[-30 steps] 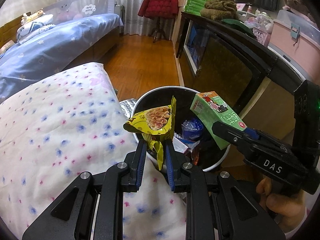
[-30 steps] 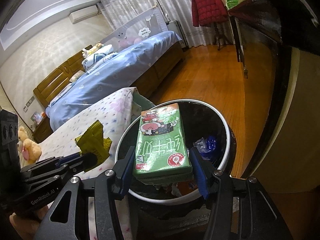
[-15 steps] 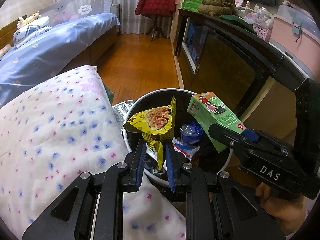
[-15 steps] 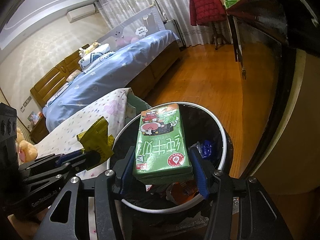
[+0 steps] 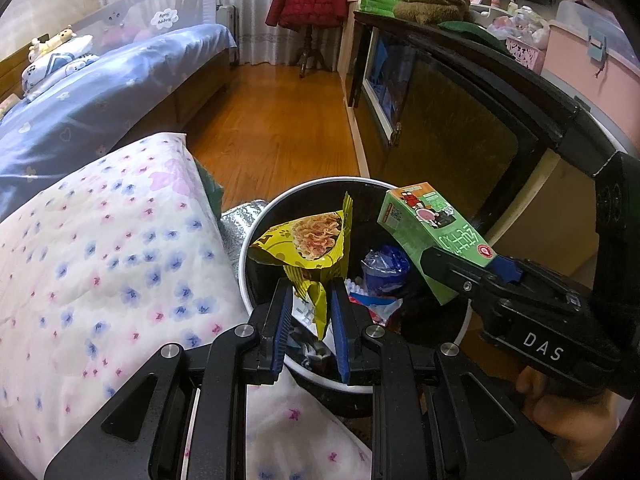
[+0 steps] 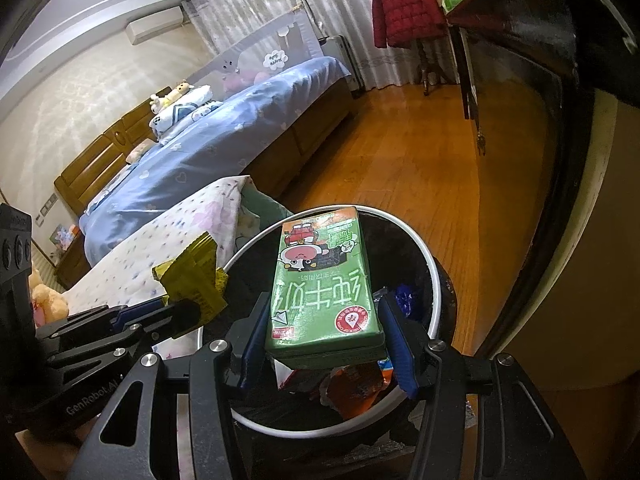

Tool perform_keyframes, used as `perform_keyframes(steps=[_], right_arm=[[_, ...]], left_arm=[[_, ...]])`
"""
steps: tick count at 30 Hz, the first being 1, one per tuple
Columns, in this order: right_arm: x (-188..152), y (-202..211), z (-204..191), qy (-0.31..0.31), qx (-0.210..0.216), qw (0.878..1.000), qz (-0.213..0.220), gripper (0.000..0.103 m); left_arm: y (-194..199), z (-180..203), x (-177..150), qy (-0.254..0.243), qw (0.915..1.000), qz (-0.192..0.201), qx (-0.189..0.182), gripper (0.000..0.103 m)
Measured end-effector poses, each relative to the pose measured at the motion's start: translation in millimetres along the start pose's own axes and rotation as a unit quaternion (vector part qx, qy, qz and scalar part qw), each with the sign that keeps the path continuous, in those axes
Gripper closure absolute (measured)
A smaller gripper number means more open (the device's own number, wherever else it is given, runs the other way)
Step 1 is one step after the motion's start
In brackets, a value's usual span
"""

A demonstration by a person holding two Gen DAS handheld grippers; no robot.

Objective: Collect trash
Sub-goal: 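Open both tools to drop the green carton and yellow bag into the bin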

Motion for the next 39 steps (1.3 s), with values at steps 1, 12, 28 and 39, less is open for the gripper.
perform_keyframes(steps=[1,12,28,39], right_arm=[[0.8,-0.2,1.2,-0.001,-0.001,1.000,0.000,0.049],[1.2,-0.6,6.7,-0.007,-0.004,1.000,-0.003,0.049],[4.3,-4.4,8.5,-0.010,-0.003,1.000,-0.008,0.049],[5.6,-8.1,5.5,-0.007,-0.004,1.000,-0.011,0.049]], left_arm=[[-1.1,0.0,0.3,0.000,1.0000,-0.001,0.000,0.085],[-9.1,1.9,2.0,-0.004,0.9999,-0.009,-0.004,0.085],[-11.2,4.2,4.5,-0.011,0.9999,-0.010,0.002,0.085],[-13.2,1.5,5.7,-0.007,0.9999,-0.013,0.001,0.081]])
Point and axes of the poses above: each gripper's, at about its wrist camera, not at the fingertips, and y roughly against the way its jaws point, z to its right, x to its top, the point moved 5 cm from there along -y, roughly the way its jaws point, and after that the axes turned 4 degrees about x, right-handed, at the moved point
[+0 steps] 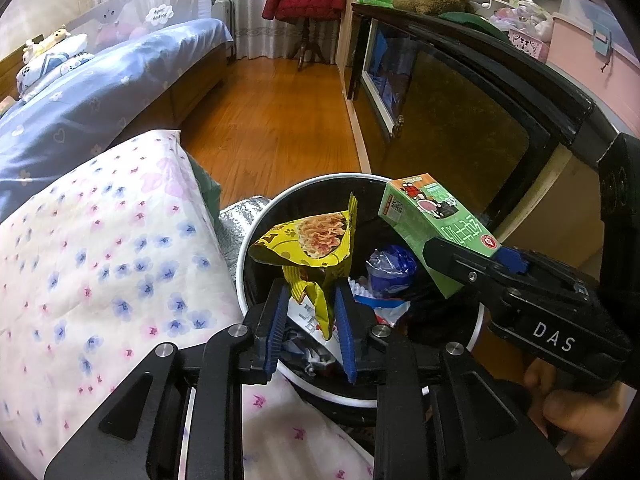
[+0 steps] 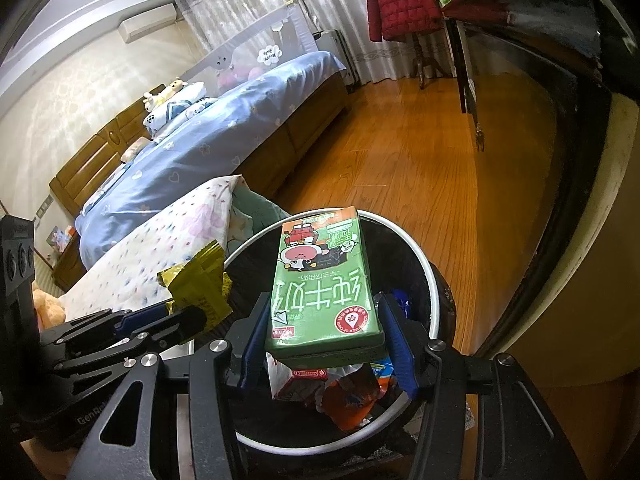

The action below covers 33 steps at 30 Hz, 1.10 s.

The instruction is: Collect trash

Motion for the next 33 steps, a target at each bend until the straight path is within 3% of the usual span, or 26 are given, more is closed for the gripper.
perform_keyframes(steps=[4,6,8,17,21,26,33], right_arm=[[0.5,-0.3,0.1,-0.003,0.001,1.000,-0.001,0.049],[1.1,-1.0,0.1,-0.008,0.005,1.000,-0.003,0.047],[2.1,0.2,1.0,-0.010,0.005,1.000,-0.001,0.047],[0.5,17.8,-3.3,-0.026,0.020,0.999,0.013,0.043],[-6.2,29.9,-17.8,-0.016,0.028,0.999,0.023,0.034],[-23.3,45.1,-47.1,-0.002,0.049,0.998,0.033,0.022],[-47.9,54.1,-99.2,0.039,0.075,0.996,0.035,0.016]], left_arm=[[1.3,-1.6,0.6,0.002,1.0000,0.002,0.001,0.077],[3.7,-3.3,0.3,0.005,1.0000,0.004,0.001,0.062],[8.0,-5.8,-0.3,0.007,0.9999,0.009,0.004,0.056],[40.9,-30.1,-21.2,0.041,0.9987,0.031,0.004,0.048],[72.0,-53.8,-40.9,0.090,0.9934,0.072,0.001,0.041],[109.6,-84.5,-74.3,0.132,0.9852,0.104,0.033,0.026],[150.6,-117.6,-112.4,0.160,0.9759,0.130,0.071,0.022]])
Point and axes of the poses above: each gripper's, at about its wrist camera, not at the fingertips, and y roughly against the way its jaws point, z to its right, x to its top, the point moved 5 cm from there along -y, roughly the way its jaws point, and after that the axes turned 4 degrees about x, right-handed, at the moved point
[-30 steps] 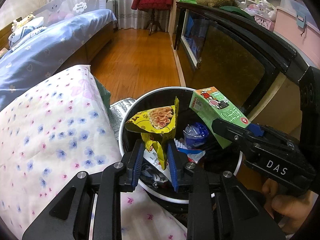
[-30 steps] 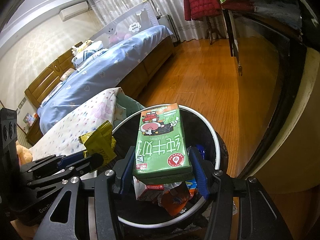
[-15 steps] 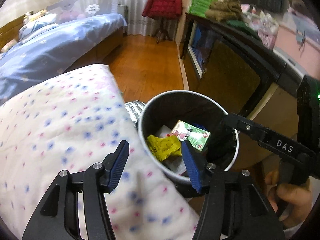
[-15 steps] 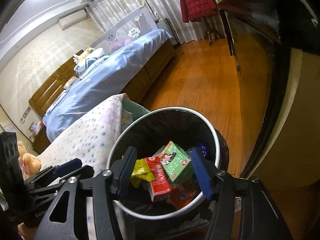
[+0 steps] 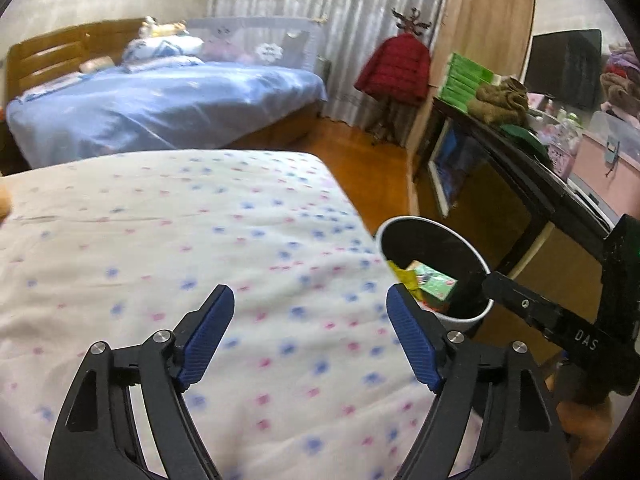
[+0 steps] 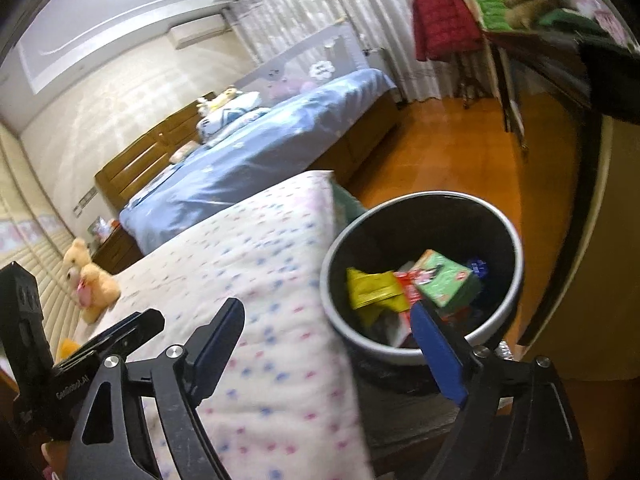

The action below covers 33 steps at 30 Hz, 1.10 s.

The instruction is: Collect trash

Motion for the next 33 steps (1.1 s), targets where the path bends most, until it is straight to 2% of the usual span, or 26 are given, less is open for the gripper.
perform_keyframes(steps=[6,13,16,18,21,24,33], right_arm=[[-5.4,5.2,-33.6,0.041,-0.004,0.999,0.031,0.015],[2.7,14.6,-63.2,0.081,-0.008,0.995,0.059,0.011],[6.3,25.0,-80.3,0.112,-0.009,0.990,0.084,0.001],[6.2,32.2,-89.9,0.136,-0.010,0.985,0.107,0.000],[4.8,33.4,-98.0,0.163,-0.024,0.979,0.120,0.000],[3.3,29.9,-98.3,0.163,-0.020,0.979,0.123,0.000],[2.4,26.6,-99.1,0.149,-0.003,0.981,0.122,0.000]], left_arm=[[34.4,-26.3,-5.2,0.017,0.9990,0.030,0.027,0.019],[72.4,-42.7,4.7,0.013,0.9931,0.090,0.073,0.011],[86.1,-45.1,7.0,0.004,0.9880,0.118,0.100,0.007],[94.9,-46.7,7.4,-0.003,0.9824,0.141,0.122,0.000],[102.6,-48.3,5.8,-0.021,0.9698,0.172,0.172,0.000],[101.9,-50.0,3.0,-0.035,0.9633,0.179,0.197,0.000],[105.5,-57.5,0.3,-0.027,0.9636,0.174,0.201,0.000]])
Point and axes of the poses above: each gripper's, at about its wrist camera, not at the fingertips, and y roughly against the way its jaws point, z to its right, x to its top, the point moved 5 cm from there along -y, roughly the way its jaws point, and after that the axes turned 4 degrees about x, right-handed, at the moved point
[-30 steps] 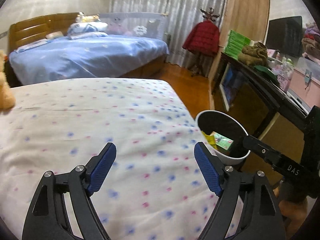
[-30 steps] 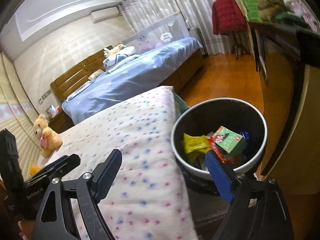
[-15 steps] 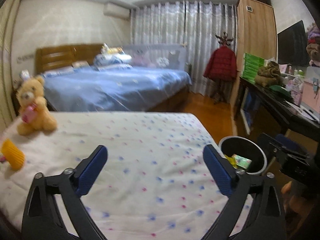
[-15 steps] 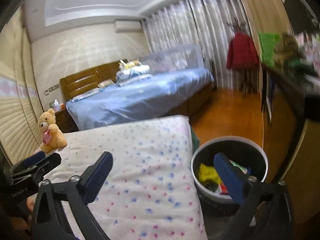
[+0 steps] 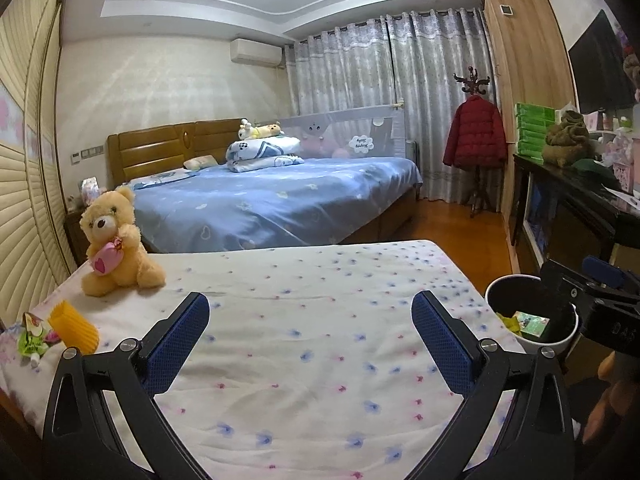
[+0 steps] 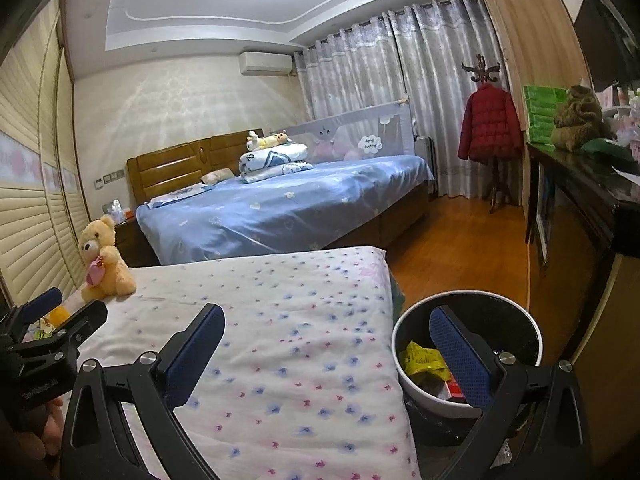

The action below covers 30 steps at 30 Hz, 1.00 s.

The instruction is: Collect trash

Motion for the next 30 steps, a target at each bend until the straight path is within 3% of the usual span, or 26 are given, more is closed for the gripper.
perform_keyframes(steps=[30], right_arm=[[-2.5,-3.8,-9.3,0.012,0.015,1.000,-0.012,0.000]], left_arm=[[-1.9,-3.3,-0.6,0.015,0.9997,-0.016,-0.013,0.000]])
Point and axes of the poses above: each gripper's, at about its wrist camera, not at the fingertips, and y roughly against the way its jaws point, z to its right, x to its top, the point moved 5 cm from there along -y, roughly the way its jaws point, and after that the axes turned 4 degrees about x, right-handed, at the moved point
